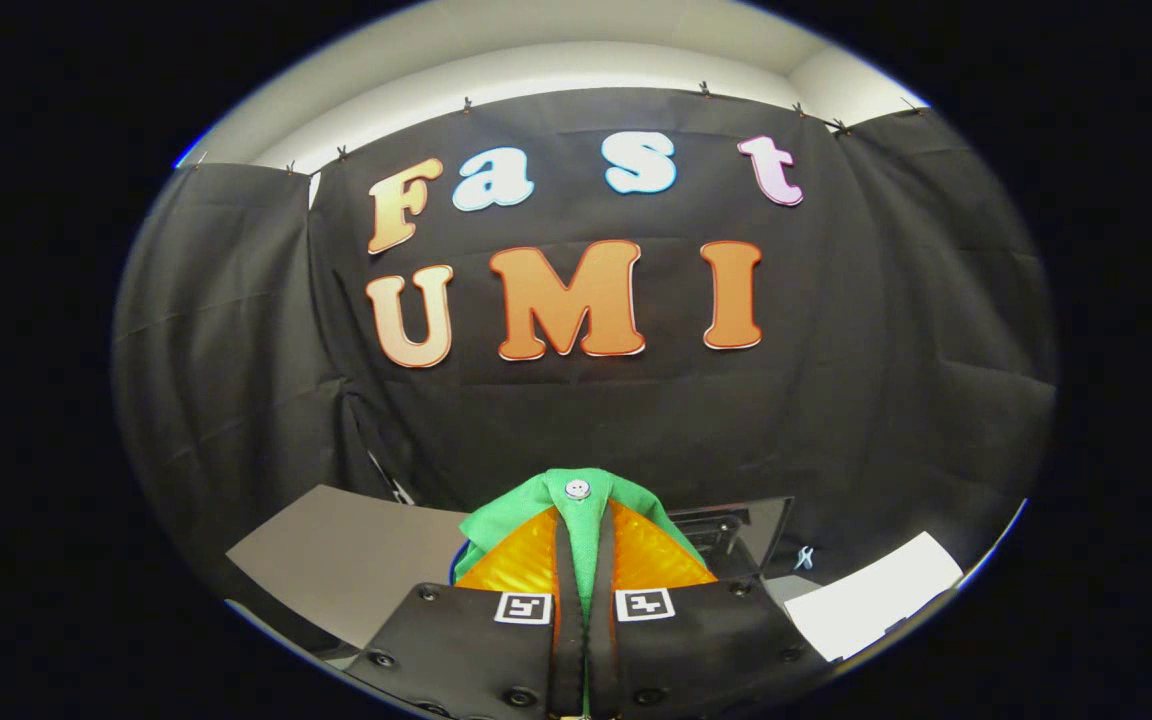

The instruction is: Put the clothes into the washing machine and then close the washing machine lid.

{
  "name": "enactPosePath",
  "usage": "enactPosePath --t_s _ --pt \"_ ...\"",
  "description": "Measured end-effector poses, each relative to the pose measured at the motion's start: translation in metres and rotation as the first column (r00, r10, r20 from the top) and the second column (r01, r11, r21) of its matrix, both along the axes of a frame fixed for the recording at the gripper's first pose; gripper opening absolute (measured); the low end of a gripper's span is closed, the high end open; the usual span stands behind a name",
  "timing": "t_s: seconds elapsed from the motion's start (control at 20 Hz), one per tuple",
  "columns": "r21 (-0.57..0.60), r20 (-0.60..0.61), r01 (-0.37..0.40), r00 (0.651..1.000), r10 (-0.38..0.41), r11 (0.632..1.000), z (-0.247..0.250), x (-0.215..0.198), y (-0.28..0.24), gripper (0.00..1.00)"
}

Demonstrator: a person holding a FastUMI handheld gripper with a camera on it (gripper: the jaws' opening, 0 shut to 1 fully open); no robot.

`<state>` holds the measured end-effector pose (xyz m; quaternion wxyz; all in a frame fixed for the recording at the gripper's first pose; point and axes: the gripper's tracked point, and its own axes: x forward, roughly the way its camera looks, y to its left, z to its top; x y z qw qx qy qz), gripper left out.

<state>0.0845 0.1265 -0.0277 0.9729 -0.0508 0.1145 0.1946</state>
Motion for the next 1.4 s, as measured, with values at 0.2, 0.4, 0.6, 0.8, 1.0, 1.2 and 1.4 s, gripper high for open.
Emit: enactPosePath --t_s 0.2,0.4,0.6,0.8,1.0,1.2,1.4 --pt "-0.008 -0.015 0.052 0.999 -0.052 0.999 -0.011 0.020 -0.035 0.10" --pt "-0.011 -0.035 0.086 0.996 -0.087 0.996 -0.026 0.040 -0.063 0.10" --pt "-0.012 -0.052 0.079 0.995 -0.079 0.997 -0.033 0.061 -0.070 0.10" --pt "-0.015 -0.046 0.040 0.998 -0.041 0.999 -0.026 0.085 -0.060 0.10" --pt "-0.036 -0.078 -0.005 0.997 0.002 0.999 -0.045 0.096 -0.054 0.10" --pt "-0.043 -0.141 -0.036 0.989 0.030 0.998 -0.089 0.101 -0.060 0.10" --pt "-0.093 -0.230 -0.068 0.972 0.045 0.993 -0.155 0.103 -0.068 0.10"
